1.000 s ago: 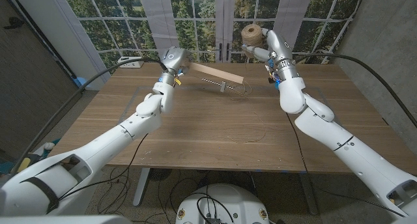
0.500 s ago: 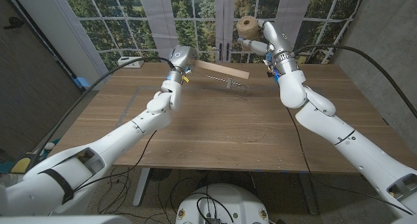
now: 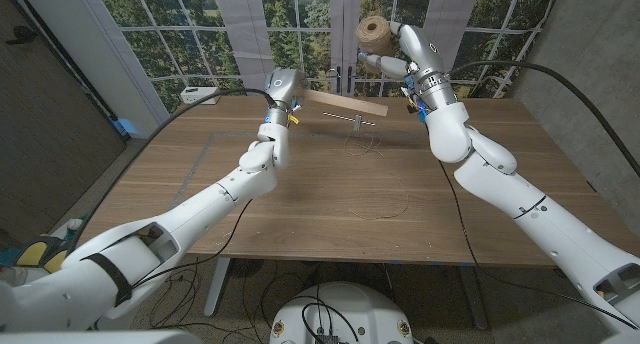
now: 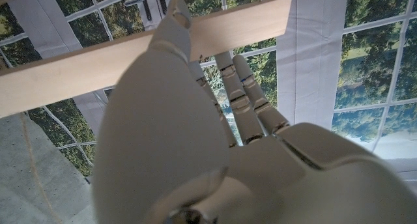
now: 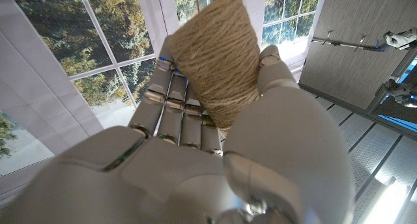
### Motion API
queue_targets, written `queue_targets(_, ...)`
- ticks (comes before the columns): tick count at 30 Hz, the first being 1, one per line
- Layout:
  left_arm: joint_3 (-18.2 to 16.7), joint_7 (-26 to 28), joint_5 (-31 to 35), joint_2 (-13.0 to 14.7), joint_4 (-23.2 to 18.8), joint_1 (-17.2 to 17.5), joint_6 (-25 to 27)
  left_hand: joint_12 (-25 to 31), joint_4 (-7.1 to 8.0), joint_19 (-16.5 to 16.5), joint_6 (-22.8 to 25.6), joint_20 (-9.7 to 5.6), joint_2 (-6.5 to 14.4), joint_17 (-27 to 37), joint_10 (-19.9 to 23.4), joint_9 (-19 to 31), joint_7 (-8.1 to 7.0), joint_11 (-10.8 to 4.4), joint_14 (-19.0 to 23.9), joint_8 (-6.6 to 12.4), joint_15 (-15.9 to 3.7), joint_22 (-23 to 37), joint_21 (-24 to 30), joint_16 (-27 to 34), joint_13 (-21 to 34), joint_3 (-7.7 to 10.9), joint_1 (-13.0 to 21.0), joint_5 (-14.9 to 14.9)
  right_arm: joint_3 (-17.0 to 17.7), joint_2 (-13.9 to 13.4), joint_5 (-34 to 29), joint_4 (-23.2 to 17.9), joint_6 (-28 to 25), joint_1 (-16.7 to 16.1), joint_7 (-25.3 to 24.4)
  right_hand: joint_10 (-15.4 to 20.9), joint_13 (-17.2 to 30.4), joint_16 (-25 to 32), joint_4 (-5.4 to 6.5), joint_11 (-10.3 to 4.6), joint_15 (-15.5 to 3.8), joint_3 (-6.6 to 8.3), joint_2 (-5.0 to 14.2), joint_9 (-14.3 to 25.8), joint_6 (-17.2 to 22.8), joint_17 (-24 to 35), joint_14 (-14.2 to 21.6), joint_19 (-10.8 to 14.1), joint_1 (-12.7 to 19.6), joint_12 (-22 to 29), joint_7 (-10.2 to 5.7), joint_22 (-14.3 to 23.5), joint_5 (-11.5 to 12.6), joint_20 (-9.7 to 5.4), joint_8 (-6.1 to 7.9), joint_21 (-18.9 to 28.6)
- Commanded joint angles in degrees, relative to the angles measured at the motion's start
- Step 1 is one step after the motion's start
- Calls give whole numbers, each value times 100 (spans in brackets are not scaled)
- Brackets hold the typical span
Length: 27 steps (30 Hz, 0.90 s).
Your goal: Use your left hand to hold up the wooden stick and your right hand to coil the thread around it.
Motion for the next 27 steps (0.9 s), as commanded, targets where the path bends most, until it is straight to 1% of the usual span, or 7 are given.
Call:
queue_targets(1,12,478,-329,-353,321,-110,148,-22,1,49,530,35,536,1190,78,23,196,29,939,-33,-1420,-12,71,-27,21,48,525,73,114,-22,-41,-176,162,-140,60,1138,17,-18,559,-934,-1873,875,340,22,1937,155,1479,-310,173,16,-1427,20,22,-337,29,50)
queue_targets(11,46,938,-623,-681,742,-287,115,-44,-8,108,570,53,482,1227,133,21,205,23,976,-84,-1418,-70,170,-54,39,55,520,165,205,-61,-78,-361,157,-342,129,1156,21,-31,551,-891,-1881,876,338,21,1950,163,1495,-350,165,7,-1416,16,21,-347,27,74)
queue_targets(12,71,930,-633,-685,758,-314,123,-48,-9,108,577,49,475,1231,131,20,211,36,982,-90,-1418,-78,180,-58,46,57,519,178,214,-61,-75,-376,155,-368,131,1158,20,-37,550,-935,-1884,878,337,21,1954,160,1500,-346,162,4,-1413,15,21,-344,27,82)
queue_targets(16,151,1003,-680,-698,874,-407,37,-64,-8,148,608,34,442,1251,161,18,245,39,1013,-115,-1418,-109,231,-68,48,59,507,225,244,-69,-60,-440,131,-477,156,1164,17,-36,542,-909,-1873,878,338,21,1958,171,1500,-360,166,-3,-1410,14,21,-345,26,91)
queue_targets(19,167,1055,-718,-731,901,-440,80,-67,-7,180,625,10,419,1261,185,18,235,30,1023,-131,-1418,-126,266,-78,56,58,495,245,269,-82,-42,-494,114,-569,175,1175,20,-38,536,-938,-1877,878,334,21,1959,174,1503,-364,166,-1,-1408,13,21,-348,24,99)
queue_targets(26,158,1068,-866,-767,904,-492,123,-89,0,195,650,1,396,1287,208,17,240,44,1056,-172,-1417,-159,328,-96,72,68,477,290,322,-143,-2,-645,96,-800,237,1187,23,-39,522,-921,-1891,883,337,21,1973,186,1524,-391,171,-8,-1394,11,22,-342,24,117)
queue_targets(27,159,1044,-886,-765,889,-498,142,-90,1,197,656,15,395,1292,220,17,240,57,1066,-179,-1417,-165,340,-98,74,71,474,299,327,-149,8,-662,97,-833,245,1191,22,-37,519,-891,-1888,882,338,21,1978,192,1526,-395,172,-11,-1393,11,22,-342,25,121)
